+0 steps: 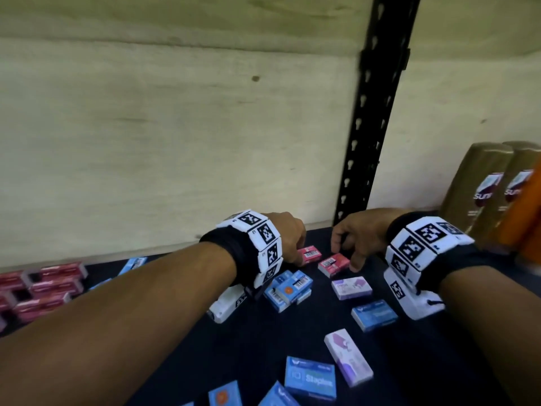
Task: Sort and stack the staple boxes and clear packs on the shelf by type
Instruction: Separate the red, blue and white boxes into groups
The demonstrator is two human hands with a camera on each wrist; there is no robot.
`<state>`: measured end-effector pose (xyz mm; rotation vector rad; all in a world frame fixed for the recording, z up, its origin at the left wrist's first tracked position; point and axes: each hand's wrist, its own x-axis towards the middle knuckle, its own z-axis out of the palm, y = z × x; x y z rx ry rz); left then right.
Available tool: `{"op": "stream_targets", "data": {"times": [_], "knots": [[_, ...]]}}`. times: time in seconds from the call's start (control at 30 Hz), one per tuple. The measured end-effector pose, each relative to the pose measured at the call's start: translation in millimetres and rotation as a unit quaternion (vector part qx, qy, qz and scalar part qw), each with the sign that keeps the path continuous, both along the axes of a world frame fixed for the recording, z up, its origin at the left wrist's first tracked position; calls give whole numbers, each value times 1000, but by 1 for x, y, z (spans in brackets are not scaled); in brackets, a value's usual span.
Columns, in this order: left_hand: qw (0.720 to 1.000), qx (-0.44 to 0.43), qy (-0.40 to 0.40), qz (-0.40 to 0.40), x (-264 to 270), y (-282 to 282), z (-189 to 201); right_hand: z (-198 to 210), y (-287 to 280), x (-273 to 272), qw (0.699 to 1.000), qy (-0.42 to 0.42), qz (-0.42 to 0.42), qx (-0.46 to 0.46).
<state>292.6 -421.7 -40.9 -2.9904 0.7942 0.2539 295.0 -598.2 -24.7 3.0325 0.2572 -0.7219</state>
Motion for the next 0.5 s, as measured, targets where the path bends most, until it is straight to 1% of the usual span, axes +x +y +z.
{"op": "stream_targets", "data": {"times": [0.23,0.37,0.43,0.5], "knots": [[999,-24,29,-20,9,-1,-3,-5,-2,7,1000,-16,18,-5],[997,10,62,-43,11,10,3,-3,-9,9,999,8,21,27],[996,25,77,-39,12,15,6,-1,-12,9,999,23,24,41],[996,22,76,-30,13,17,7,1,-14,10,999,15,31,37]]}}
